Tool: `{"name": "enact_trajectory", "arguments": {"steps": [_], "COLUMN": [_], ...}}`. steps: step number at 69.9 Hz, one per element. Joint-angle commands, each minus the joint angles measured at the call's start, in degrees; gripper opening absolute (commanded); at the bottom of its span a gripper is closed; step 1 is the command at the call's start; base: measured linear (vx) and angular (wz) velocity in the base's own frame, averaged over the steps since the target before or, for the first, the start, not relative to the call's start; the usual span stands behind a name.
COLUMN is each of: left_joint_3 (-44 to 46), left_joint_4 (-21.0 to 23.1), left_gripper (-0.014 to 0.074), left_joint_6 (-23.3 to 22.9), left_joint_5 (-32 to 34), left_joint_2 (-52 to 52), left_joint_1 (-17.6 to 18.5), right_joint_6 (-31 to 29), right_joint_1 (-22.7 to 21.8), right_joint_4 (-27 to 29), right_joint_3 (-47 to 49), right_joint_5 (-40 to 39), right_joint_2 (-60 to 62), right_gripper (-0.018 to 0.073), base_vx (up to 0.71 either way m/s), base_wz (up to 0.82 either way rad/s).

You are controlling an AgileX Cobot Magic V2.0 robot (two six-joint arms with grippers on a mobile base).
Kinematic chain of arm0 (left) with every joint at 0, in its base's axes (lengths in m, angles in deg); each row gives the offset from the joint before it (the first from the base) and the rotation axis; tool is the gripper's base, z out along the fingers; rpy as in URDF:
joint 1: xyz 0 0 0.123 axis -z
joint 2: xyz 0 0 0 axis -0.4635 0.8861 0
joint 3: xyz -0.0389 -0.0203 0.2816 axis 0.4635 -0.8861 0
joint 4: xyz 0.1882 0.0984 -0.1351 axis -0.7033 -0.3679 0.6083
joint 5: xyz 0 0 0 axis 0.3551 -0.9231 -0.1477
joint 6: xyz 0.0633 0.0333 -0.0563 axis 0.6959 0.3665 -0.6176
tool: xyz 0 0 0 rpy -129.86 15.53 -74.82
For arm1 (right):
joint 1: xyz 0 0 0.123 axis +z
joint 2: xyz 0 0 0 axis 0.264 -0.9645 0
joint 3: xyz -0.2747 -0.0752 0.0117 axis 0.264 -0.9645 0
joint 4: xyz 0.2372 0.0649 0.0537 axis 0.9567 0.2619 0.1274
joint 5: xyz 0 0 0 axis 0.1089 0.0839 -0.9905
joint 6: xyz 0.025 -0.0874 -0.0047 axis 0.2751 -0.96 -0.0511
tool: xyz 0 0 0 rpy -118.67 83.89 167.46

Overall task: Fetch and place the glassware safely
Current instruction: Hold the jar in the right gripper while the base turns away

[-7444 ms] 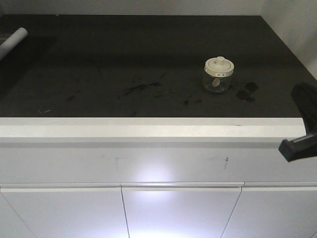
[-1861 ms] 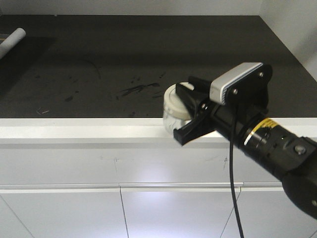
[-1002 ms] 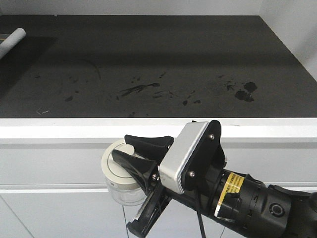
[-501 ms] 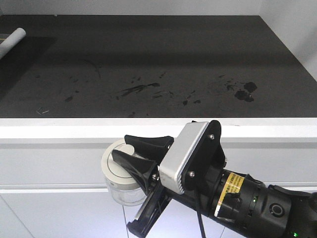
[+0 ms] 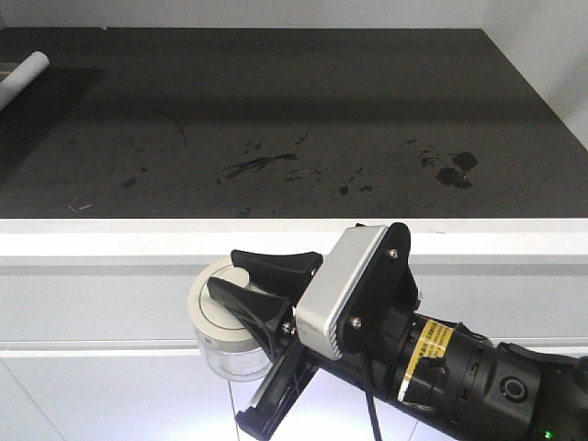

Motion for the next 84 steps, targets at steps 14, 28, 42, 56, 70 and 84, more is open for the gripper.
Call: {"name": "enact_trajectory", "arguments": {"steps": [14, 28, 42, 56, 70, 84], "left_joint_3": [1.6, 1.6, 1.6, 1.6, 1.6, 1.6], "left_joint_4": [0.4, 0.4, 0.4, 0.4, 0.4, 0.4], "left_gripper": [-0.0007, -0.0007, -0.0007, -0.0007, -0.0007, -0.0007], "left_joint_6": [-0.4, -0.4, -0.4, -0.4, -0.4, -0.4], "left_joint_5": [4.0, 4.0, 4.0, 4.0, 4.0, 4.0], "left_joint_2": [0.4, 0.4, 0.4, 0.4, 0.4, 0.4], "left_joint_1": [0.4, 0.4, 0.4, 0.4, 0.4, 0.4], "right_joint_6": [-0.4, -0.4, -0.4, -0.4, -0.4, -0.4], "right_joint_1": [-0.1, -0.1, -0.1, -0.1, -0.1, -0.1], "right_joint_4": [0.2, 0.2, 0.2, 0.2, 0.2, 0.2], "right_joint_3": [1.8, 1.8, 1.8, 1.8, 1.8, 1.8], "right_joint_5": [-6.3, -6.3, -6.3, -6.3, -6.3, -6.3], "right_joint_2": [1.9, 1.9, 1.9, 1.9, 1.9, 1.9], "right_gripper": [-0.0004, -0.0004, -0.0004, -0.0004, -0.0004, -0.0004], "base_vx": [-0.01, -0.05, -0.08, -0.09, -0.10, -0.11], "base_wz": [0.06, 0.20, 0.33, 0.39, 0.42, 0.43]}}
